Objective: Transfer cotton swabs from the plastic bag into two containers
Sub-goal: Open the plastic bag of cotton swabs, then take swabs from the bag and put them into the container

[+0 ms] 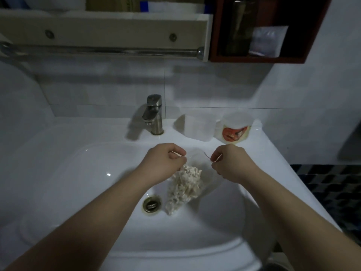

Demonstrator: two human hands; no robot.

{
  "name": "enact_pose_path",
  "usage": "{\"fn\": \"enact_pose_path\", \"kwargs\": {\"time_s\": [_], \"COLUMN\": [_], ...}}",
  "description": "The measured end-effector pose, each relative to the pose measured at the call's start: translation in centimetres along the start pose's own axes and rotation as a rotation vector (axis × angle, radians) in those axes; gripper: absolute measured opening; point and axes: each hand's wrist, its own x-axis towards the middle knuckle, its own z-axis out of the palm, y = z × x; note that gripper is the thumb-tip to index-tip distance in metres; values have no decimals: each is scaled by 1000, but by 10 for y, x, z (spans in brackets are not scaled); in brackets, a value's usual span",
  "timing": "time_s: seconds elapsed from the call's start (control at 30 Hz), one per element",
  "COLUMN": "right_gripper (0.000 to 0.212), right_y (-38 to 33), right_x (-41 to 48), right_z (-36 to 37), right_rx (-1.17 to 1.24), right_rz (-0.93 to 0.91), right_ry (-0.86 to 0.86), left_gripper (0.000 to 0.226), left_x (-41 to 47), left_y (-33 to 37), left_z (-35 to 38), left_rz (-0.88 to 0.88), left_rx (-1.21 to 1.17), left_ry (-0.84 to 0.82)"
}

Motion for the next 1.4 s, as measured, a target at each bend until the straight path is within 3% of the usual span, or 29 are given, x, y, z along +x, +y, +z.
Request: {"fn": "enact_pose_path", "kwargs": {"time_s": [0.33,0.5,0.67,0.83,1.0,1.13,1.27,1.4], "right_gripper": [28,28,47,49,38,40,34,28], "right_y": [2,-15,-33,-35,-35,-35,-44,-52], "right_x": [26,54,91,110,109,93,70,48], "right_z": [-9,-19,-19,-13,-14,-12,-10,-4], "right_rx": [181,-39,-391,-472,-441,-306,49,387], "right_rz": [-156,-304,-220,-233,-324,-433,-531,-497], "right_ry": [291,443,330,292,281,259,199,85], "left_gripper": [16,33,63,45,48,48,50,71], "left_x": [42,72,100,115,114,102,78,48], "left_y": [0,10,26,29,18,7,-7,-19], "left_z": [12,19,17,16,20,12,-6,-28], "left_rz": [-51,-44,-12,14,6,26,60,83], "left_rx": [-63,-112,-111,-129,-227,-259,-314,-366], "left_ry": [100,123,111,59,109,98,51,-46]}}
